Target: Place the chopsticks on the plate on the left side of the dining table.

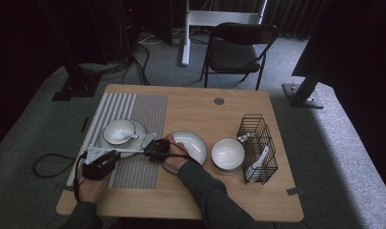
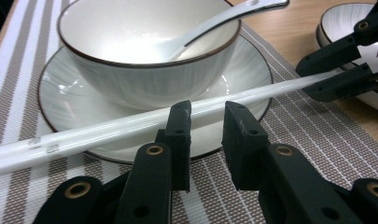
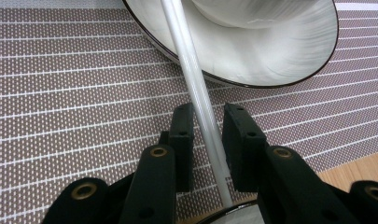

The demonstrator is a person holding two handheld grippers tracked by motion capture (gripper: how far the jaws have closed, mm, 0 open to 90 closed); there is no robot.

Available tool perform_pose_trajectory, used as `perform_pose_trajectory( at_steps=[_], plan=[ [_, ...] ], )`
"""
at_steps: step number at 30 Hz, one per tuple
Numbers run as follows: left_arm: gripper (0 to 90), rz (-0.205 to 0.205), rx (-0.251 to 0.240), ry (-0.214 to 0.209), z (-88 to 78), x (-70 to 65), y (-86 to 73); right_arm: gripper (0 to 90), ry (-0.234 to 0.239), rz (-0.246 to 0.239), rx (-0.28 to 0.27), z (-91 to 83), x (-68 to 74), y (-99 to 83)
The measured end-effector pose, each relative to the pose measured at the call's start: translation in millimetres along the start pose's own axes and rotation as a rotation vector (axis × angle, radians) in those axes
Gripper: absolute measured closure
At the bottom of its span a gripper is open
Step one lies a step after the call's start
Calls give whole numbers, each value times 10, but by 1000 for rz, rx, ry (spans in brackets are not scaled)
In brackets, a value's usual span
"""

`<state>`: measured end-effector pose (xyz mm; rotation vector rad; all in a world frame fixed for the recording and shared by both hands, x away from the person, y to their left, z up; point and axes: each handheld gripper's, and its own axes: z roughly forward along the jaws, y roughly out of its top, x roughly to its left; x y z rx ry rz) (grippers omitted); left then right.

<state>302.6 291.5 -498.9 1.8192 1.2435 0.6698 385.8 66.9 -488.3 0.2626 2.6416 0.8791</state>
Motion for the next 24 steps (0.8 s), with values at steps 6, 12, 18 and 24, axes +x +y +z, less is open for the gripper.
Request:
perform_pose_trajectory(
  at_steps=[6, 12, 18, 24],
  plan=[
    [729, -6, 1, 11, -13, 32, 4, 747, -1, 0, 1, 19, 5, 26],
    [726, -7, 7, 15, -1, 48, -2, 616, 10, -4, -2, 4, 14, 38],
    [725, -6, 9, 21, 4, 60, -1, 550, -12, 3, -59, -264, -56, 31],
    [725, -7, -2, 37, -9, 89, 42, 548, -85, 77, -101, -528, -173, 7]
  ],
)
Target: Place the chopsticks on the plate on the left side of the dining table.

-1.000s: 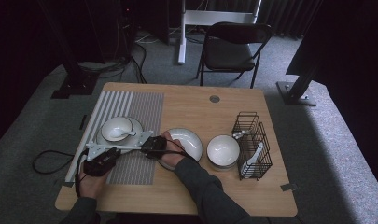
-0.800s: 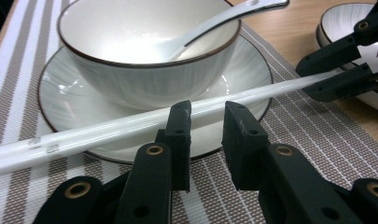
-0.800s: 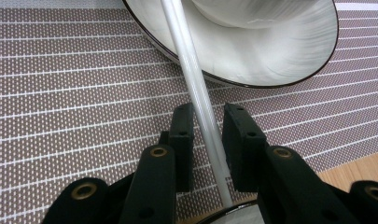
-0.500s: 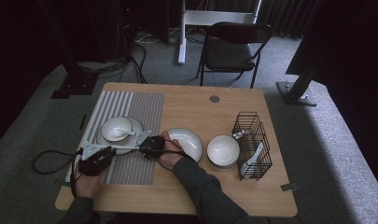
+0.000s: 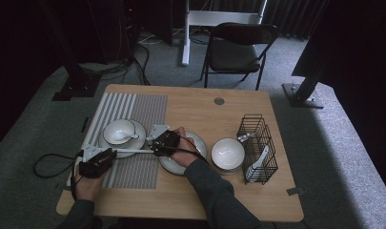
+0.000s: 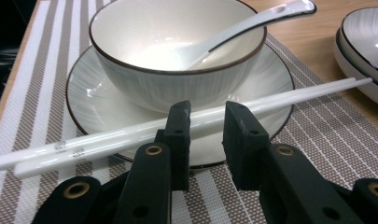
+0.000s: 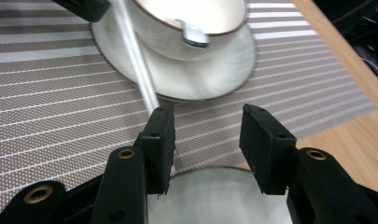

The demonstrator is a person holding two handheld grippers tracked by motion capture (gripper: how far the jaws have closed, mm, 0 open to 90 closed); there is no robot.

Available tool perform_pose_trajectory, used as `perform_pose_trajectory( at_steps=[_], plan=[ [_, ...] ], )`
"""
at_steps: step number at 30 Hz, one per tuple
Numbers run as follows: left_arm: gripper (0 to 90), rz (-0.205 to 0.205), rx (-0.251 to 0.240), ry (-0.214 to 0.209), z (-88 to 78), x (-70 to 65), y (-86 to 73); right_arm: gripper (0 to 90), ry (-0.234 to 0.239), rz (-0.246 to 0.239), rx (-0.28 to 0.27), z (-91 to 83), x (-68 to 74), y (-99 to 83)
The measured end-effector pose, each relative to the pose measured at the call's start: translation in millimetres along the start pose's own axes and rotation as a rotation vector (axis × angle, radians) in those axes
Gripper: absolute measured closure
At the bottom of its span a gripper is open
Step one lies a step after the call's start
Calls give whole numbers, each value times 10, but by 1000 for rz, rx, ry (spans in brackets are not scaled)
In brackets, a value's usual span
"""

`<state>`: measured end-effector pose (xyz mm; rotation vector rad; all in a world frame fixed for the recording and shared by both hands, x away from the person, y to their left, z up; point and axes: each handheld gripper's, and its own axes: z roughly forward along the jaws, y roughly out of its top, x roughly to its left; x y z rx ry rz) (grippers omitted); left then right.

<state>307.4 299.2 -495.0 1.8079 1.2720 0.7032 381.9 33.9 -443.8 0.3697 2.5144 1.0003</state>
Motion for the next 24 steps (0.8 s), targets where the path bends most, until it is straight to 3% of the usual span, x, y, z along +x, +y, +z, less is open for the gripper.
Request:
perform_pose_trajectory(
  at_steps=[5, 10, 15, 24],
  plan=[
    [725, 4, -5, 16, -19, 44, 24, 543, -49, 35, 2, -90, -15, -70],
    [722, -4, -11, 42, -49, 137, 46, 540, -75, 36, 8, -144, 23, -166],
    [719, -1, -15, 85, -99, 283, 92, 543, -76, 46, 15, -150, 48, -220],
    [712, -34, -28, 162, -156, 619, 147, 547, -60, 51, 28, -77, 108, -279]
  ],
)
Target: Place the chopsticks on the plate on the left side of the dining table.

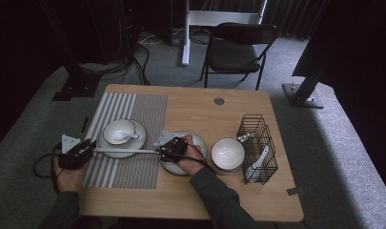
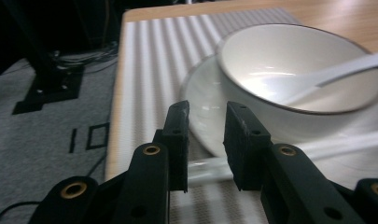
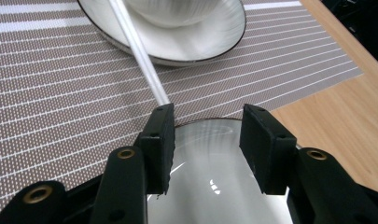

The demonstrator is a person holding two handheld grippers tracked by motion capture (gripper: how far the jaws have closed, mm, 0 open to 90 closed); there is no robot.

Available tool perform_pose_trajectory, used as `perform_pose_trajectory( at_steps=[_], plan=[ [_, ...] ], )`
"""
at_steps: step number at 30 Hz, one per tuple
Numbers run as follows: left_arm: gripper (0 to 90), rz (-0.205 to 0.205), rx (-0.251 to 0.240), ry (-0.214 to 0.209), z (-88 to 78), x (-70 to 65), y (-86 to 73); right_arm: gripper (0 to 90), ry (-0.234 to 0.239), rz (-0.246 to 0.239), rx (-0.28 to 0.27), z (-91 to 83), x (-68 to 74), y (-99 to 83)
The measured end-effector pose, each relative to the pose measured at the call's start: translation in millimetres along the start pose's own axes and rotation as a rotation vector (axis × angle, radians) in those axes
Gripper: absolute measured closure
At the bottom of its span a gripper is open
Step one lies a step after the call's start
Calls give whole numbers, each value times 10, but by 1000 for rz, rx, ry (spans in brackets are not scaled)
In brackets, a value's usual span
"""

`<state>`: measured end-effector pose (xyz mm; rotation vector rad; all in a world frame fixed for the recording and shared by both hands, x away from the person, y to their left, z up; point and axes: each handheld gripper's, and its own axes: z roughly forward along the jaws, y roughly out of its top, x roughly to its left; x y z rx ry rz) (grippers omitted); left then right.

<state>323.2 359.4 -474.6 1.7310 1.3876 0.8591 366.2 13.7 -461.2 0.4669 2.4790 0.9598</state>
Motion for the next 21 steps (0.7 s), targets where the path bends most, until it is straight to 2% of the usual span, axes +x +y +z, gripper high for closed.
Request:
perform_pose_trajectory(
  at_steps=[5, 9, 15, 21],
  plan=[
    [709, -13, 24, 37, 44, 203, -8, 546, 5, 3, 0, 17, 17, -25],
    [710, -18, 46, 55, 85, 302, -42, 545, 4, 1, -5, 8, 15, -23],
    [706, -35, 74, 70, 158, 397, -108, 544, 7, 2, -8, 6, 29, -21],
    [704, -46, 95, 65, 229, 425, -146, 544, 9, -1, -14, 9, 39, -17]
  ],
)
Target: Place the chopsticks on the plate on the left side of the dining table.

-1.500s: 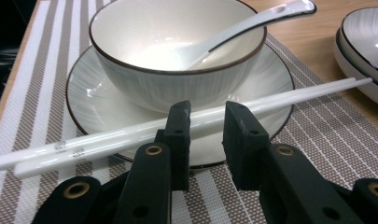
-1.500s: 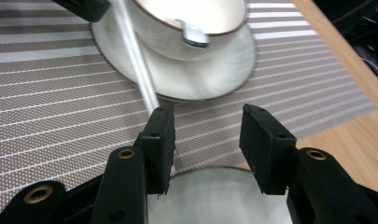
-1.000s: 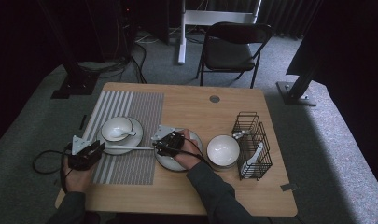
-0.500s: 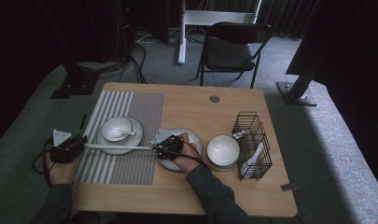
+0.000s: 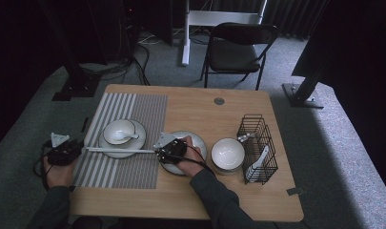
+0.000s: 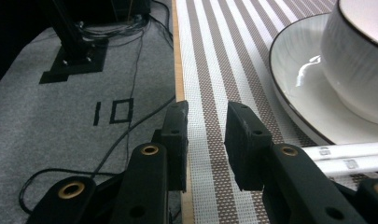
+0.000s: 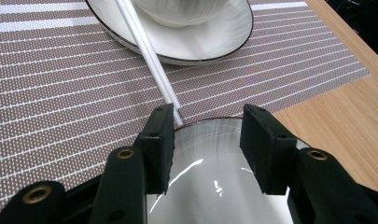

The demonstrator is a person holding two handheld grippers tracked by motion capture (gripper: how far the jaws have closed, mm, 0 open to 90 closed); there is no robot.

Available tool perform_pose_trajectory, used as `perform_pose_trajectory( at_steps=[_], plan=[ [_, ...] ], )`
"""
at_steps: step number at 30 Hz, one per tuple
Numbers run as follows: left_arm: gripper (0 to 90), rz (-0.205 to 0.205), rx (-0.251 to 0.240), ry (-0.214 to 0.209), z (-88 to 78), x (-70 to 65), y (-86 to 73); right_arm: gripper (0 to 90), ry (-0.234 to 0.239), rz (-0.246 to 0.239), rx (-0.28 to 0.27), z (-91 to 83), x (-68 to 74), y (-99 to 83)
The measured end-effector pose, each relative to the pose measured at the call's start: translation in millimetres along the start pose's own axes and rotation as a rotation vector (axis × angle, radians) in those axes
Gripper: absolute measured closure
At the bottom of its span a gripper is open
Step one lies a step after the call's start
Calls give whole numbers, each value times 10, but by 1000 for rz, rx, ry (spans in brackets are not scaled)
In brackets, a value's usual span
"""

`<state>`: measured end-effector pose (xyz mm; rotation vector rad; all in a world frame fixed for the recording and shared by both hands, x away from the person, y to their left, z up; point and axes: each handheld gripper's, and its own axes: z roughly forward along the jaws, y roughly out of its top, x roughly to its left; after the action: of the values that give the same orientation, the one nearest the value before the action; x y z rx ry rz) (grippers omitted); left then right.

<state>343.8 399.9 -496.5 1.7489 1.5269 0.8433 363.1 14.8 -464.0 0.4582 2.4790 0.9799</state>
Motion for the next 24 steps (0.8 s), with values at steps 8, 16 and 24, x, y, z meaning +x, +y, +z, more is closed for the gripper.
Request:
perform_pose_trajectory(
  at_steps=[8, 16, 24],
  plan=[
    [704, -5, 2, -12, 23, -17, 3, 544, -2, -3, -4, -8, -1, 1],
    [704, -7, 5, -27, 42, -52, -12, 541, 0, -2, -4, -8, 3, 4],
    [704, -1, 7, -37, 44, -83, -25, 538, 4, -3, -4, -2, 9, 5]
  ],
)
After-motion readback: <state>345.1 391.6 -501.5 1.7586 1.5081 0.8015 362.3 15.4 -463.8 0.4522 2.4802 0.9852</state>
